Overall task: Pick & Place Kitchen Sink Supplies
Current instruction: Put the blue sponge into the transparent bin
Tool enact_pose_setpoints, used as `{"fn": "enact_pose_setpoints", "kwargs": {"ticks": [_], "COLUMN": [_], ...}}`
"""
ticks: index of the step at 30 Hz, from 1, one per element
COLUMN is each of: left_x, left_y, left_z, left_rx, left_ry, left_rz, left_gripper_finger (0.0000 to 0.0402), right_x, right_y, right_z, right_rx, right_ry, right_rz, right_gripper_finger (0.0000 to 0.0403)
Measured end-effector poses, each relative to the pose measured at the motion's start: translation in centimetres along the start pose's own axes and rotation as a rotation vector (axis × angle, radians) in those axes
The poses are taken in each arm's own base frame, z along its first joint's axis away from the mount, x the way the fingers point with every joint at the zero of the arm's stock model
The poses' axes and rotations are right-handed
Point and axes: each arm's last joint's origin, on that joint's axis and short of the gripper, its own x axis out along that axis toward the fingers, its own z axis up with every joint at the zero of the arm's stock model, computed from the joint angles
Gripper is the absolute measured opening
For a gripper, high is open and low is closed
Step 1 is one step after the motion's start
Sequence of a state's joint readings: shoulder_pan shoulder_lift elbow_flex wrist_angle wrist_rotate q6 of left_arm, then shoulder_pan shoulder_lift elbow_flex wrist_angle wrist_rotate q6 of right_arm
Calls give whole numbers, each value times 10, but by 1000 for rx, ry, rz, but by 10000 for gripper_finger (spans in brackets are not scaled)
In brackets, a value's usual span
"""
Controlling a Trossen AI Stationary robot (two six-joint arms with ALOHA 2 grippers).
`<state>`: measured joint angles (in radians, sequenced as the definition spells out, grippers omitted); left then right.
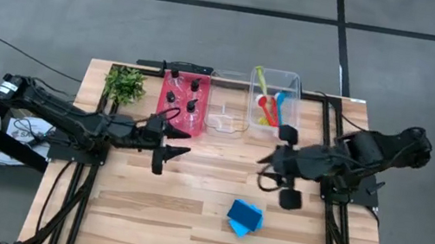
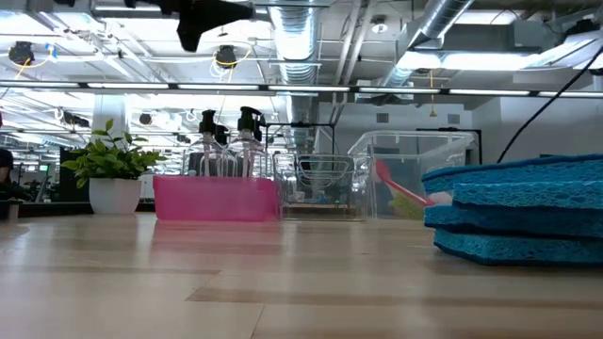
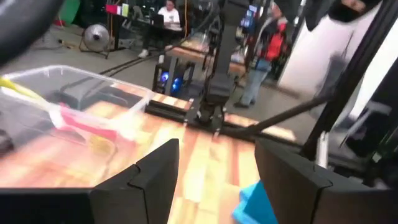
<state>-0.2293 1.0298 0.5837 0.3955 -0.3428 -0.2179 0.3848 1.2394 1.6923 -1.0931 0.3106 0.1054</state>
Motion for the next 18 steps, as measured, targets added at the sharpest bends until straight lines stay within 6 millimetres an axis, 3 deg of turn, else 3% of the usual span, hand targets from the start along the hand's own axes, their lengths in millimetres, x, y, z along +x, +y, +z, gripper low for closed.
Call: {"fn": "enact_pose_setpoints", "kwargs": {"ticks": [4,12,18], "left_x": [3,4,6], "left_y": [2,2,1], "left_z": [13,15,15], "left_rx": [70,61,35], "left_ry": [26,53,65], "left_rz": [31,-12,-28], "left_gripper_finger": [213,213,213], "right_x": [-3,14,9], "right_y": [8,19,16], "right_z": [-26,-91,-115], "right_rx": [61,181,223], "right_ry": [-16,-93,-48], "right_rz": [49,65,79], "right_gripper_finger": [115,115,115]}}
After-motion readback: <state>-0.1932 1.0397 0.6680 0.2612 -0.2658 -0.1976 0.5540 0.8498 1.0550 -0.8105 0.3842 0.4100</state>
